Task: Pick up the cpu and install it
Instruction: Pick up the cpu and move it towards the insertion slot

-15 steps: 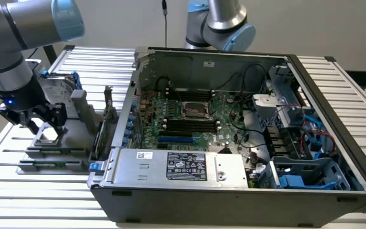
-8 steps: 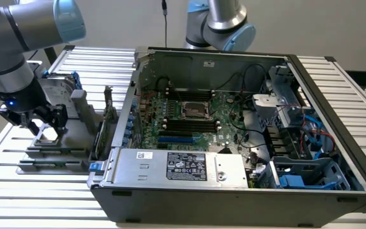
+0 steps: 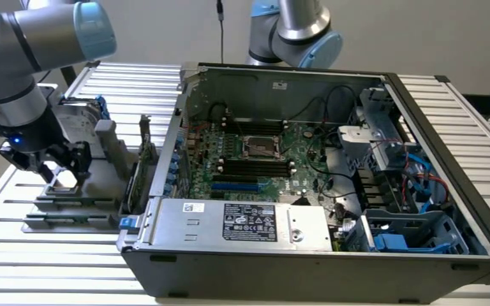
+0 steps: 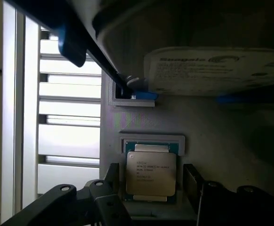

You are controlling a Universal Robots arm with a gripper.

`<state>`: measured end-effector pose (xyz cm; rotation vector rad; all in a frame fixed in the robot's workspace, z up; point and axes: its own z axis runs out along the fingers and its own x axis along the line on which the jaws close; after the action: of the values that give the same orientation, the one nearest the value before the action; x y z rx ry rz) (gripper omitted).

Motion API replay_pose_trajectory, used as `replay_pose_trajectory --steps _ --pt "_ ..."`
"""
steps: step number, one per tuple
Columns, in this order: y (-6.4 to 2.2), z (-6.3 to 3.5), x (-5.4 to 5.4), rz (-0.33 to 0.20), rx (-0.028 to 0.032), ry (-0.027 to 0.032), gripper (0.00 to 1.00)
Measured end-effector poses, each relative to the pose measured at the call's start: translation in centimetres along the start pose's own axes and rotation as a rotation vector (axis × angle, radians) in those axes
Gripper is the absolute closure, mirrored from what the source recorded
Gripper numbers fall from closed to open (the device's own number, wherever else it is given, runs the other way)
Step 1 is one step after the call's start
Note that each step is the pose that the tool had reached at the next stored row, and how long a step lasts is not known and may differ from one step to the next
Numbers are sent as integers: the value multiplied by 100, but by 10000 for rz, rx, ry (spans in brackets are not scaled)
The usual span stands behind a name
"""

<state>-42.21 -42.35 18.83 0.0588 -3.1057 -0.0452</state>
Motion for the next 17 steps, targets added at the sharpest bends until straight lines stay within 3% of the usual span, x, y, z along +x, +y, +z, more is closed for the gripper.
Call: replay_pose_trajectory --steps 6,17 --pt "-1 36 -14 2 43 4 35" --pt "11 49 -16 2 47 37 35"
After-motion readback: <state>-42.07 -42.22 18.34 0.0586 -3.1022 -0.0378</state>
